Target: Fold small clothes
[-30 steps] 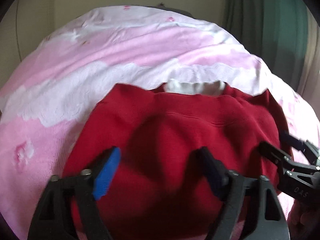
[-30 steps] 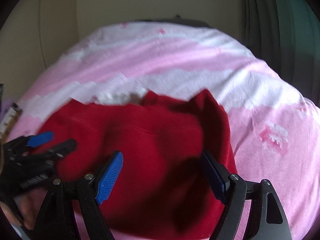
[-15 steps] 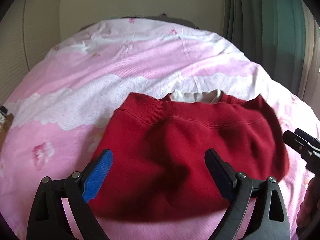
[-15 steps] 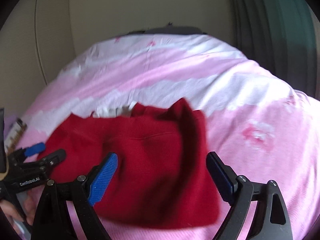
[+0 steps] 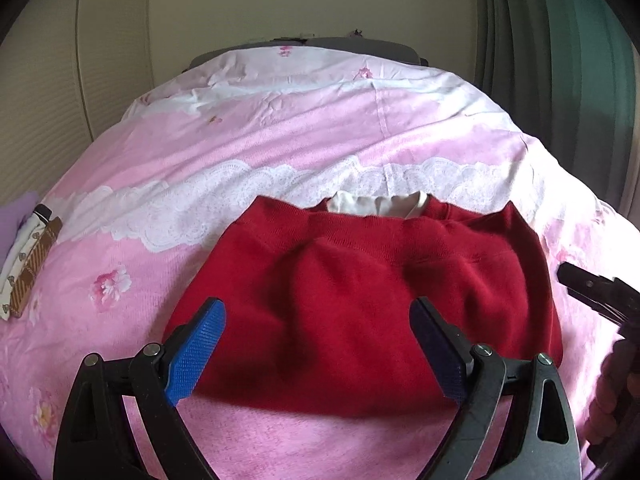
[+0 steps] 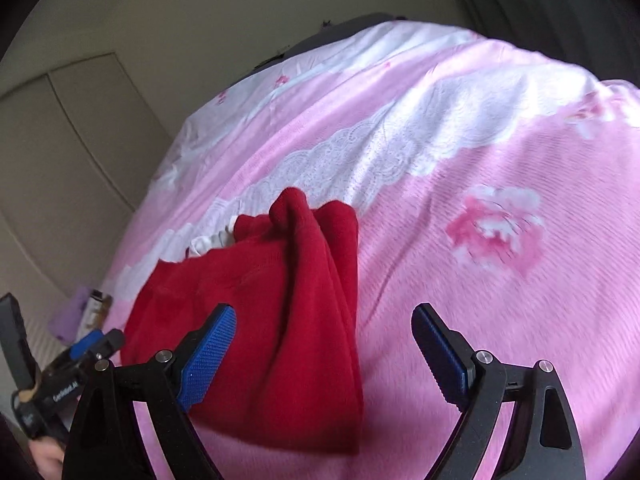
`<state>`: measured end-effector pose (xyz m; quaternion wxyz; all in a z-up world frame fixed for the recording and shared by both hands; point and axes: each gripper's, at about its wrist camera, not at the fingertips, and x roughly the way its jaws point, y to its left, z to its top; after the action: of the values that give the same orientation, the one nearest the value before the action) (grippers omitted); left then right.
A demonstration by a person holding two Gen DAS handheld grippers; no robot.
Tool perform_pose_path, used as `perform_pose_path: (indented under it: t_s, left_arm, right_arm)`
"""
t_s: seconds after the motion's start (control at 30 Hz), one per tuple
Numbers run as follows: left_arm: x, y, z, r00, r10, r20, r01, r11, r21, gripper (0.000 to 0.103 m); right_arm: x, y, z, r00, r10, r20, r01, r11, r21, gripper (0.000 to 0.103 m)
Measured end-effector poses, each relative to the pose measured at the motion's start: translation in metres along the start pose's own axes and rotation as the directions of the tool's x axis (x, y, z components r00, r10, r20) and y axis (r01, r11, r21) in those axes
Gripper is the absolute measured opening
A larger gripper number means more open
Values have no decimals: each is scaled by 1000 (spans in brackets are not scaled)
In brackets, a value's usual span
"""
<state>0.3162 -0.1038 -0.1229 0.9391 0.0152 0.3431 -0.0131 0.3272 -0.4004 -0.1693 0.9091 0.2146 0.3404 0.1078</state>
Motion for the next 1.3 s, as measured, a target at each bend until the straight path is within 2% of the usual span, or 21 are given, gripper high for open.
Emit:
perform_pose_path:
  t_s: [0.07,0.2,0.3,0.37,0.4,0.53,0.67,0.73,0.8,0.93,1.07,1.17,1.2,1.3]
  left_arm:
    - [2,-4,3,1000,2,-4,-2,1000,-4,94]
    - [7,-9,7,1000,9,-6,-9,1000,-10,94]
    - [11,-6,8,1000,12,-6,-12,1000,-26,94]
    - [14,-3,8,1000,13,-10,-14,999,-35,94]
    - [15,-1,7,1000,14,-12,-14,999,-40,94]
    - [19,9,8,1000,16,-21,-17,998,-63,94]
    - [21,20,8,999,23,-26,-25,996,-82,94]
    - [20,26,7,999,22,-27,-25,995,-98,94]
    - [16,33,7,999,26,-27,-29,994,-105,94]
    - [4,46,8,999,39,-15,-40,994,-105,94]
    - [-17,70,12,998,58,12,-56,992,-117,94]
    - [-32,95,14,997,74,29,-70,989,-128,94]
    - [-37,103,14,996,78,34,-73,988,-135,94]
    - [-51,135,13,995,90,45,-81,982,-171,94]
  right_arm:
    - [14,-7,7,999,13,-35,-13,1000,8,89]
    - [44,-19,12,988,90,-122,-84,995,48,78]
    - [57,-23,10,982,123,-147,-117,992,47,74]
    - [65,-23,11,973,168,-156,-159,985,70,60]
    - [72,-25,12,963,203,-178,-188,977,98,49]
    - [86,-29,10,944,256,-209,-228,962,146,47]
    - [90,-26,9,941,255,-223,-229,964,134,44]
    - [84,-24,11,945,233,-229,-209,970,122,31]
    - [78,-16,13,954,203,-223,-181,977,114,25]
    - [60,6,16,973,112,-201,-89,989,121,22]
    - [40,42,20,985,-24,-171,50,988,148,22]
    - [28,81,25,977,-164,-138,181,976,120,22]
    - [24,99,27,966,-226,-123,239,966,102,22]
    - [17,142,29,937,-341,-74,347,934,86,22]
